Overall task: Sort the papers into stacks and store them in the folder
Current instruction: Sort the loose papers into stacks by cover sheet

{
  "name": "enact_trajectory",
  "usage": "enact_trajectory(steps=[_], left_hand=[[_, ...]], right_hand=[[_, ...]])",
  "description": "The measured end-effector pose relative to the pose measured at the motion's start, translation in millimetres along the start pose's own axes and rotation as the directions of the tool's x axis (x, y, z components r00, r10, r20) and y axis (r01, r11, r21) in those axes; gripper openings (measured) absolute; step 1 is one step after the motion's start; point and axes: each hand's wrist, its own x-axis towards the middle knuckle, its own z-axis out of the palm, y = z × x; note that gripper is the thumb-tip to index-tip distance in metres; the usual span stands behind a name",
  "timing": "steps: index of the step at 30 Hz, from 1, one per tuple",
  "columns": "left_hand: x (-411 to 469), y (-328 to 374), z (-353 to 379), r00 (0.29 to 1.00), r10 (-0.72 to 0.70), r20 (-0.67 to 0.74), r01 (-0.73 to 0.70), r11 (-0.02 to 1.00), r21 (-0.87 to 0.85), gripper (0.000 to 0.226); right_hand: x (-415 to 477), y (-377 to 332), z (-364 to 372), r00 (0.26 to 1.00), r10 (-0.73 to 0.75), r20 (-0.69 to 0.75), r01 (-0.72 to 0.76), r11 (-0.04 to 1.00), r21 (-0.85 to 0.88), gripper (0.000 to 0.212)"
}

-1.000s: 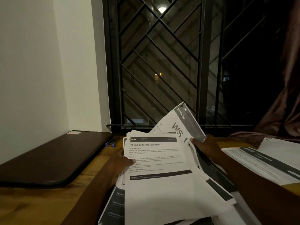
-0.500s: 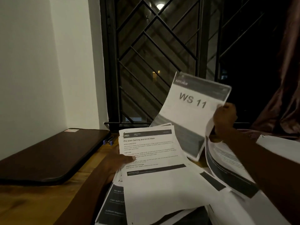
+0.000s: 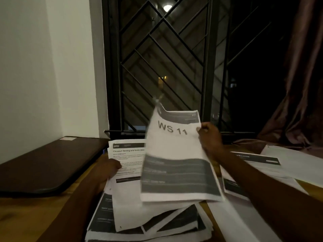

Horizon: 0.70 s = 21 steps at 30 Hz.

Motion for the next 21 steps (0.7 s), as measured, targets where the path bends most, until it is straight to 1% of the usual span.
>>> enact_trajectory(steps=[2, 3, 4, 5, 6, 7, 8, 9, 10, 11, 12, 13, 14, 15, 16, 17, 19, 20, 21], left_hand=[[-1, -1, -1, 1.000, 0.008, -0.029, -0.009, 0.998, -0.059, 0.023], [-4, 0, -1, 1.000, 0.000, -0.019, -0.003, 0.993, -0.121, 0.020], [-3, 0, -2, 1.000, -0.009, 0.000, 0.008, 0.982, -0.188, 0.027], [-2, 0, -2, 1.000, -0.014, 0.014, 0.017, 0.976, -0.215, 0.039], [-1, 0, -2, 0.998, -0.013, 0.058, 0.026, 0.976, -0.217, 0.046], [-1, 1, 0, 0.997, 0.003, 0.074, 0.010, 0.984, -0.176, 0.044], [1, 1, 4, 0.995, 0.046, 0.086, -0.038, 0.995, -0.091, 0.031], [1, 0, 6, 0.994, 0.079, 0.078, -0.080, 0.997, -0.001, 0.013], [3, -2, 9, 0.992, 0.091, 0.082, -0.098, 0.991, 0.088, 0.010], [3, -2, 12, 0.994, 0.074, 0.083, -0.087, 0.983, 0.164, 0.017], [6, -4, 11, 0.995, 0.067, 0.079, -0.082, 0.975, 0.206, 0.019], [6, -3, 9, 0.996, 0.056, 0.072, -0.071, 0.973, 0.220, 0.021], [5, -2, 9, 0.997, 0.035, 0.063, -0.048, 0.975, 0.218, 0.021], [4, -1, 10, 0.999, 0.015, 0.049, -0.025, 0.978, 0.208, 0.019], [4, -1, 10, 1.000, -0.003, 0.027, -0.003, 0.977, 0.212, 0.017], [3, 1, 12, 1.000, -0.016, -0.001, 0.016, 0.973, 0.232, 0.017], [0, 3, 15, 1.000, -0.020, -0.008, 0.022, 0.968, 0.250, 0.016], [0, 3, 15, 1.000, -0.026, -0.010, 0.028, 0.971, 0.238, 0.014], [-1, 2, 16, 0.999, -0.034, -0.019, 0.037, 0.973, 0.229, 0.012]], right_hand=[[-15, 13, 13, 0.993, 0.049, 0.112, -0.029, 0.984, -0.174, 0.007], [-21, 19, 18, 0.986, 0.074, 0.150, -0.034, 0.968, -0.248, 0.007], [-26, 25, 24, 0.984, 0.079, 0.160, -0.029, 0.956, -0.292, 0.009], [-31, 28, 29, 0.984, 0.071, 0.163, -0.017, 0.951, -0.308, 0.010], [-38, 30, 34, 0.986, 0.060, 0.157, -0.003, 0.941, -0.337, 0.012], [-44, 32, 39, 0.984, 0.070, 0.164, -0.005, 0.930, -0.367, 0.013], [-48, 36, 42, 0.981, 0.078, 0.179, -0.002, 0.920, -0.391, 0.014], [-51, 40, 44, 0.977, 0.083, 0.195, 0.001, 0.918, -0.396, 0.013], [-52, 43, 42, 0.978, 0.073, 0.197, 0.008, 0.923, -0.385, 0.012], [-51, 43, 37, 0.983, 0.044, 0.178, 0.030, 0.919, -0.393, 0.014], [-47, 43, 30, 0.989, 0.004, 0.149, 0.065, 0.888, -0.455, 0.021], [-42, 43, 21, 0.992, -0.018, 0.123, 0.085, 0.817, -0.571, 0.033], [-38, 45, 8, 0.994, 0.002, 0.106, 0.073, 0.704, -0.706, 0.049], [-36, 45, -6, 0.994, 0.051, 0.100, 0.052, 0.574, -0.817, 0.065], [-32, 49, -21, 0.987, 0.125, 0.099, 0.029, 0.469, -0.883, 0.076], [-30, 50, -34, 0.977, 0.189, 0.096, 0.007, 0.421, -0.907, 0.081], [-25, 60, -51, 0.959, 0.271, 0.087, -0.045, 0.444, -0.895, 0.081], [-25, 61, -56, 0.948, 0.301, 0.103, -0.053, 0.471, -0.880, 0.075], [-27, 59, -59, 0.940, 0.311, 0.143, -0.033, 0.497, -0.867, 0.066]])
